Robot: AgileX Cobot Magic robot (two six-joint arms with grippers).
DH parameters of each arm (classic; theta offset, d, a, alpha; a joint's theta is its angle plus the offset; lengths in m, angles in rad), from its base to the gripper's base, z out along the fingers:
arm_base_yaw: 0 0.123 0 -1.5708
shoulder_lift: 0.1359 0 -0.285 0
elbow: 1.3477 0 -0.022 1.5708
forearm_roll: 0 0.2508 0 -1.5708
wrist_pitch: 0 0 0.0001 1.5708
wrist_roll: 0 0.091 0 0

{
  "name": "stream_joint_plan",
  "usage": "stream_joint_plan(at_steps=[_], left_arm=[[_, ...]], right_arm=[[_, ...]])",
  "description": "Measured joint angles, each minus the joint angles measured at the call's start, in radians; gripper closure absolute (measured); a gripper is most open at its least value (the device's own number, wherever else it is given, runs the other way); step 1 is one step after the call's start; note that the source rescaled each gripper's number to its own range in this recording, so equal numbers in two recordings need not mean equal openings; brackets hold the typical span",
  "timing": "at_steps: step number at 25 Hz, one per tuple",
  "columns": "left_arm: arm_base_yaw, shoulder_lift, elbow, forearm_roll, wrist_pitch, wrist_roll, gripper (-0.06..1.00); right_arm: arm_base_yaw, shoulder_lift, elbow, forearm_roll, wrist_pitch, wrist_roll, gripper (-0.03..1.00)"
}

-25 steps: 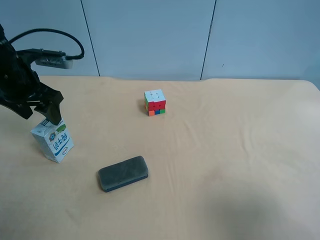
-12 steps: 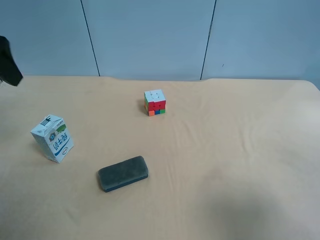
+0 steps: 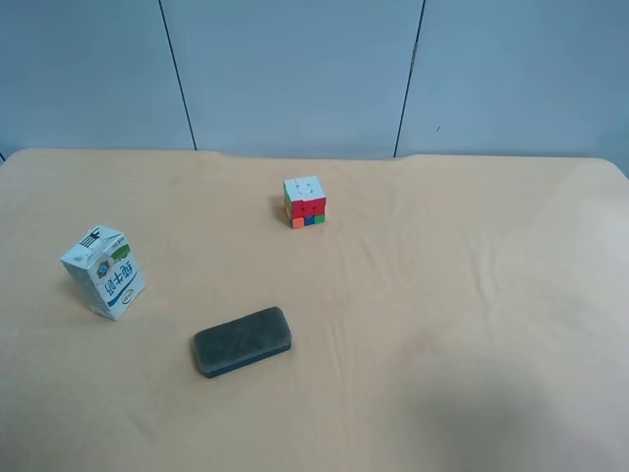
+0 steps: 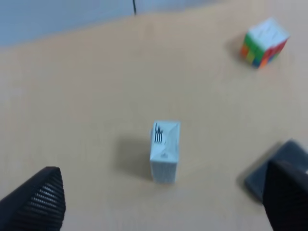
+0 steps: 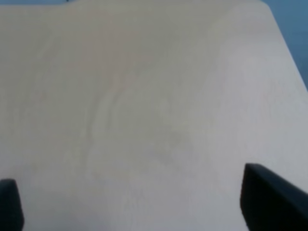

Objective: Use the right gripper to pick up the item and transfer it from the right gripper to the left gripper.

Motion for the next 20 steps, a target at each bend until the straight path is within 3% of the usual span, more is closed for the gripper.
stream_joint_plan(at_steps=[4, 8, 16, 20], left_arm=[[0.0, -0.11, 0.001, -0.008, 0.002, 0.0, 0.05], [0.0, -0.207, 0.062, -0.073, 0.001, 0.0, 0.05], [0.0, -0.367, 0.392, -0.084, -0.003, 0.015, 0.05], [0.0, -0.434, 0.589, -0.076, -0.077, 0.034, 0.05]], right_arm=[[0.014, 0.0, 0.0, -0.001, 0.0, 0.0, 0.18], [0.018, 0.0, 0.0, -0.001, 0.0, 0.0, 0.18], [0.018, 0.0, 0.0, -0.001, 0.0, 0.0, 0.18], [0.018, 0.0, 0.0, -0.001, 0.0, 0.0, 0.18]])
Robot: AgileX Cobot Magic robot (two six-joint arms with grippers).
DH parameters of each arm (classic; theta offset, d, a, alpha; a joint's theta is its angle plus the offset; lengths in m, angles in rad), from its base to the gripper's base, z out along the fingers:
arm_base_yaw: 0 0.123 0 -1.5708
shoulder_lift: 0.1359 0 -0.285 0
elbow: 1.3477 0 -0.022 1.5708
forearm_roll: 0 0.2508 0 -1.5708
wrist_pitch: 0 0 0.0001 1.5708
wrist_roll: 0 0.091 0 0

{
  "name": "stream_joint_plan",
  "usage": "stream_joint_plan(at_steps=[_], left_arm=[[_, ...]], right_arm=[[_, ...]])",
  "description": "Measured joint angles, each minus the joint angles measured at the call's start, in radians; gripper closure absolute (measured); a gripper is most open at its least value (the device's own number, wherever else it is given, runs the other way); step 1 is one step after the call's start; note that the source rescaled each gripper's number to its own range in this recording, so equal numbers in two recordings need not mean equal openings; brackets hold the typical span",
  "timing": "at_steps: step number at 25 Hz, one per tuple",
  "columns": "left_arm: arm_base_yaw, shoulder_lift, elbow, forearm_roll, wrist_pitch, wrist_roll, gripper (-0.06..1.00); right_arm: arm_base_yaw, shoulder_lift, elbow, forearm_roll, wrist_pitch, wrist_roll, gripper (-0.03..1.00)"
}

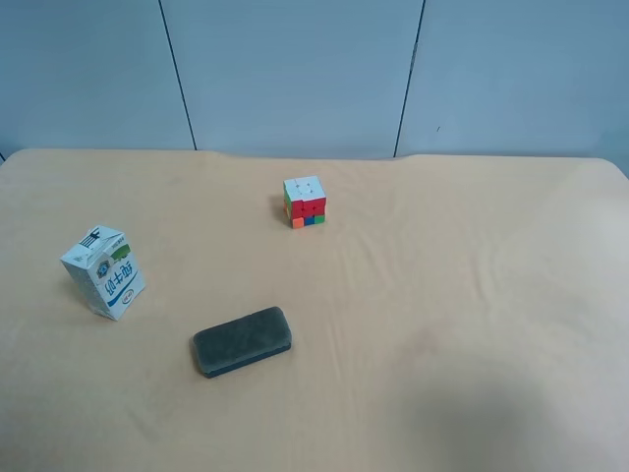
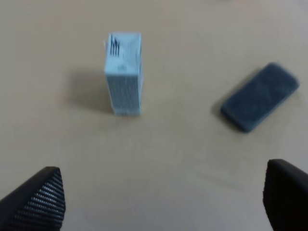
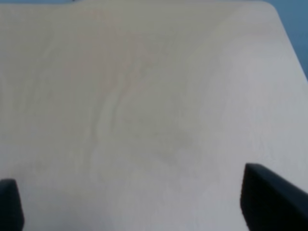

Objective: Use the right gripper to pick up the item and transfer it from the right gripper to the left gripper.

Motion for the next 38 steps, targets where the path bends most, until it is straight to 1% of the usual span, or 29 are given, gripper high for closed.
stream_joint_plan(at_steps=[2, 4, 6, 12, 15, 18, 20, 21, 23, 25, 27, 35, 36, 38], left_arm=[[0.0, -0.027, 0.077, 0.0, -0.025, 0.0, 0.05], [0.0, -0.05, 0.123, 0.001, -0.048, -0.002, 0.05], [0.0, -0.063, 0.129, 0.013, -0.074, -0.015, 0.05], [0.0, -0.086, 0.132, 0.032, -0.081, -0.039, 0.05], [0.009, -0.178, 0.133, 0.051, -0.084, -0.067, 0.05], [0.057, -0.215, 0.133, 0.092, -0.083, -0.12, 0.05], [0.117, -0.216, 0.134, 0.107, -0.083, -0.142, 0.06], [0.143, -0.216, 0.134, 0.112, -0.083, -0.144, 0.07], [0.17, -0.216, 0.135, 0.112, -0.083, -0.15, 0.11], [0.175, -0.216, 0.135, 0.112, -0.083, -0.151, 0.14], [0.176, -0.216, 0.135, 0.112, -0.083, -0.151, 0.15], [0.176, -0.216, 0.135, 0.112, -0.083, -0.151, 0.15], [0.176, -0.216, 0.135, 0.112, -0.083, -0.151, 0.15], [0.176, -0.216, 0.135, 0.112, -0.083, -0.151, 0.12]], right_arm=[[0.0, 0.0, 0.0, 0.0, 0.0, 0.0, 0.18], [0.0, 0.0, 0.0, 0.0, 0.0, 0.0, 0.19], [0.0, 0.0, 0.0, 0.0, 0.0, 0.0, 0.2], [0.0, 0.0, 0.0, 0.0, 0.0, 0.0, 0.2], [0.0, 0.0, 0.0, 0.0, 0.0, 0.0, 0.2], [0.0, 0.0, 0.0, 0.0, 0.0, 0.0, 0.2], [0.0, 0.0, 0.0, 0.0, 0.0, 0.0, 0.2], [0.0, 0.0, 0.0, 0.0, 0.0, 0.0, 0.2], [0.0, 0.0, 0.0, 0.0, 0.0, 0.0, 0.2], [0.0, 0.0, 0.0, 0.0, 0.0, 0.0, 0.2], [0.0, 0.0, 0.0, 0.0, 0.0, 0.0, 0.2], [0.0, 0.009, 0.0, 0.0, 0.0, 0.0, 0.2], [0.0, 0.018, 0.0, 0.0, 0.0, 0.0, 0.19], [0.0, 0.045, 0.0, 0.0, 0.0, 0.0, 0.11]])
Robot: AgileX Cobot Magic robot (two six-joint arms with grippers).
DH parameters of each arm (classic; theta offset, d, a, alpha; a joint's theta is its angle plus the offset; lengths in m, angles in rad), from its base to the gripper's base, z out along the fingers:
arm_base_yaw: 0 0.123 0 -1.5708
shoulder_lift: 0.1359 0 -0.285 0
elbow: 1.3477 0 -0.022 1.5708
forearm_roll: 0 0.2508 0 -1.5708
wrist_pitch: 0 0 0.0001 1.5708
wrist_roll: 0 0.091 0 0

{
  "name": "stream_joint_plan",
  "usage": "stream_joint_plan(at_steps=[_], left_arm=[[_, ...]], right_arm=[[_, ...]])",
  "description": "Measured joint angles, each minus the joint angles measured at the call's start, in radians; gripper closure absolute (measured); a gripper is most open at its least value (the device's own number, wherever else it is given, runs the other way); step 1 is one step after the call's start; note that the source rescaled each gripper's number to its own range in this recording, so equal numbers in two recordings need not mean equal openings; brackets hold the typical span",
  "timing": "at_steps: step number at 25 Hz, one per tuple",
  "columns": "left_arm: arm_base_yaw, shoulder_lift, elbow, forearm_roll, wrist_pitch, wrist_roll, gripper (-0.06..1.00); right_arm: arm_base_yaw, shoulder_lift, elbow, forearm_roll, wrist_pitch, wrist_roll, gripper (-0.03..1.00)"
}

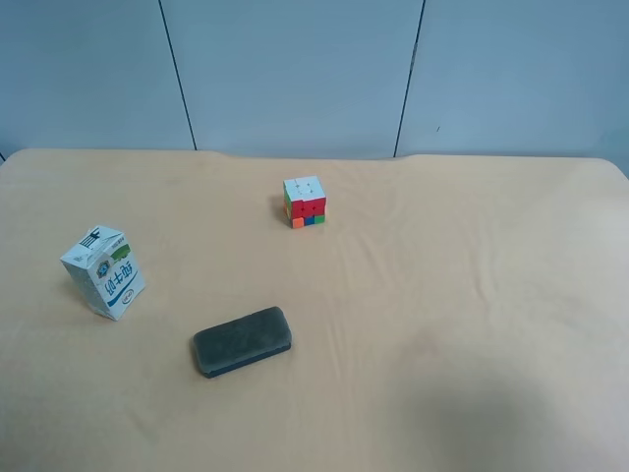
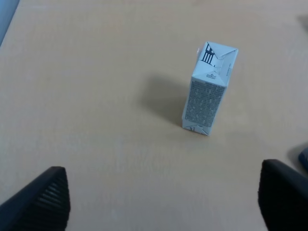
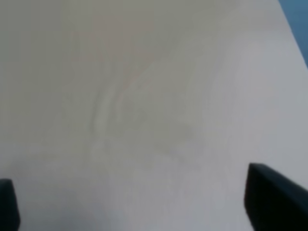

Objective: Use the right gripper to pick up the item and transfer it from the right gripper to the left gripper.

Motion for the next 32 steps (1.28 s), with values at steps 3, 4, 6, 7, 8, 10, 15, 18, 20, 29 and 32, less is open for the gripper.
stream_joint_plan(at_steps=[3, 4, 6, 7, 8, 10, 15, 18, 20, 29, 32], left_arm=[[0.0, 0.0, 0.0, 0.0, 0.0, 0.0, -0.01], [0.0, 0.0, 0.0, 0.0, 0.0, 0.0, -0.03], [0.0, 0.0, 0.0, 0.0, 0.0, 0.0, -0.05], [0.0, 0.0, 0.0, 0.0, 0.0, 0.0, -0.05], [0.0, 0.0, 0.0, 0.0, 0.0, 0.0, -0.05], [0.0, 0.0, 0.0, 0.0, 0.0, 0.0, -0.06], [0.001, 0.0, 0.0, 0.0, 0.0, 0.0, -0.06], [0.002, 0.0, 0.0, 0.0, 0.0, 0.0, -0.06], [0.004, 0.0, 0.0, 0.0, 0.0, 0.0, -0.06], [0.004, 0.0, 0.0, 0.0, 0.0, 0.0, -0.06], [0.004, 0.0, 0.0, 0.0, 0.0, 0.0, -0.06]], right_arm=[[0.0, 0.032, 0.0, 0.0, -0.001, 0.0, 0.0], [0.0, 0.036, 0.0, 0.0, -0.001, 0.0, -0.01], [0.0, 0.032, 0.0, 0.0, -0.001, 0.0, -0.02], [0.0, 0.02, 0.0, 0.0, -0.001, 0.0, -0.03], [0.0, -0.003, 0.0, 0.0, 0.0, 0.0, -0.03], [0.0, -0.04, 0.0, 0.0, 0.002, 0.0, -0.03], [-0.027, -0.045, 0.0, -0.002, 0.004, 0.001, -0.03], [-0.074, -0.045, 0.0, -0.002, 0.004, 0.001, -0.03], [-0.079, -0.045, 0.0, -0.002, 0.004, 0.001, -0.03], [-0.079, -0.045, 0.0, -0.001, 0.004, 0.001, -0.03], [-0.079, -0.045, 0.0, -0.001, 0.004, 0.001, -0.03]])
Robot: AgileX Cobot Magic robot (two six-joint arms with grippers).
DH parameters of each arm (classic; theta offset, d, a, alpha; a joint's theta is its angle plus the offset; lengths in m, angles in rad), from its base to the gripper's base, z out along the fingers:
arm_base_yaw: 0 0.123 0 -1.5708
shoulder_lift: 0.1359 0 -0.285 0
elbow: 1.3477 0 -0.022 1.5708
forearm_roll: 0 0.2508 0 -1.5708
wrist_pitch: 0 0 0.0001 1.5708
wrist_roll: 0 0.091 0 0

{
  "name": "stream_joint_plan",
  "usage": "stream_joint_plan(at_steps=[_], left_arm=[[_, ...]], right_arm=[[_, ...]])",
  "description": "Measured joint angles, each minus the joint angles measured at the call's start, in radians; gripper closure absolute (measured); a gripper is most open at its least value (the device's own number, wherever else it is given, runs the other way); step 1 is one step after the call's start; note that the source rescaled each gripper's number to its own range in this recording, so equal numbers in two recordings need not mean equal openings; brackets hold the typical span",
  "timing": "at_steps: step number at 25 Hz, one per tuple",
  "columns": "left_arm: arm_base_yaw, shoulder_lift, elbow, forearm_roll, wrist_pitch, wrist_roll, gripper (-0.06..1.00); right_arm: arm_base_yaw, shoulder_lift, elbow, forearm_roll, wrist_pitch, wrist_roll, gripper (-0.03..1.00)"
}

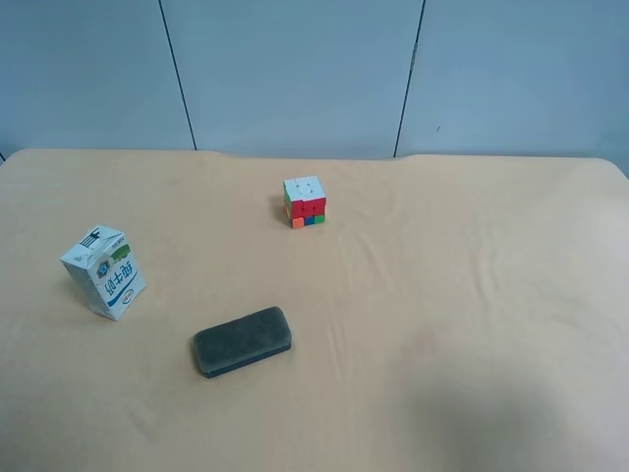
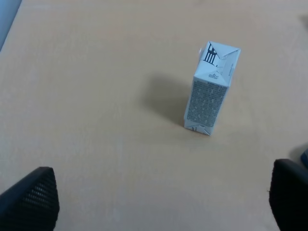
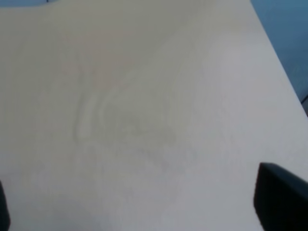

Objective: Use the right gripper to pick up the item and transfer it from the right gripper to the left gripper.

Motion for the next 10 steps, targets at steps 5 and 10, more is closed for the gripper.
stream_joint_plan(at_steps=[5, 10], left_arm=[[0.0, 0.0, 0.0, 0.0, 0.0, -0.001, -0.06], [0.0, 0.0, 0.0, 0.0, 0.0, -0.002, -0.06]], right_arm=[[0.0, 0.0, 0.0, 0.0, 0.0, 0.0, -0.03], [0.0, 0.0, 0.0, 0.0, 0.0, 0.0, -0.03]])
